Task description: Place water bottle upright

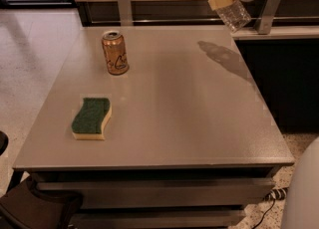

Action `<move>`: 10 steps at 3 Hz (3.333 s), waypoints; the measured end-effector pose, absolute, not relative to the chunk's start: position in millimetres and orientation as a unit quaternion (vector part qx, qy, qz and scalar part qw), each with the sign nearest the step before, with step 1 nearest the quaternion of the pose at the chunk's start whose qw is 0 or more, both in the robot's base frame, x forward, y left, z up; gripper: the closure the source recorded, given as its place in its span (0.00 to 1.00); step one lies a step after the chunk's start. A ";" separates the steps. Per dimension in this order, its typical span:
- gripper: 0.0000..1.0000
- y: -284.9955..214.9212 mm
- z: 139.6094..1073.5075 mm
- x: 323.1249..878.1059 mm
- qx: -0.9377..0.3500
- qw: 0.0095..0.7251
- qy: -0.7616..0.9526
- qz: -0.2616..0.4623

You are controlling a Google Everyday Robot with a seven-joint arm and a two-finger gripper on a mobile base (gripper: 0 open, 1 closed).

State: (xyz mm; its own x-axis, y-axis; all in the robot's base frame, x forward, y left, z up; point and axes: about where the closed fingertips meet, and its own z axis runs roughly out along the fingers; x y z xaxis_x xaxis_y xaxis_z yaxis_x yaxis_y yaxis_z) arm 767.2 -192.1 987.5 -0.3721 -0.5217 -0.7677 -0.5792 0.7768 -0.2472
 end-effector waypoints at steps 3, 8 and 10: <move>1.00 -177.5 999.6 760.2 -0.388 0.548 0.730 0.127; 1.00 -154.7 972.0 736.4 -0.384 0.598 0.647 0.276; 1.00 -157.7 957.1 741.5 -0.362 0.622 0.624 0.305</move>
Offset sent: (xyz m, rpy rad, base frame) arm -0.0175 0.0036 0.0193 0.1902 -0.2593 0.2520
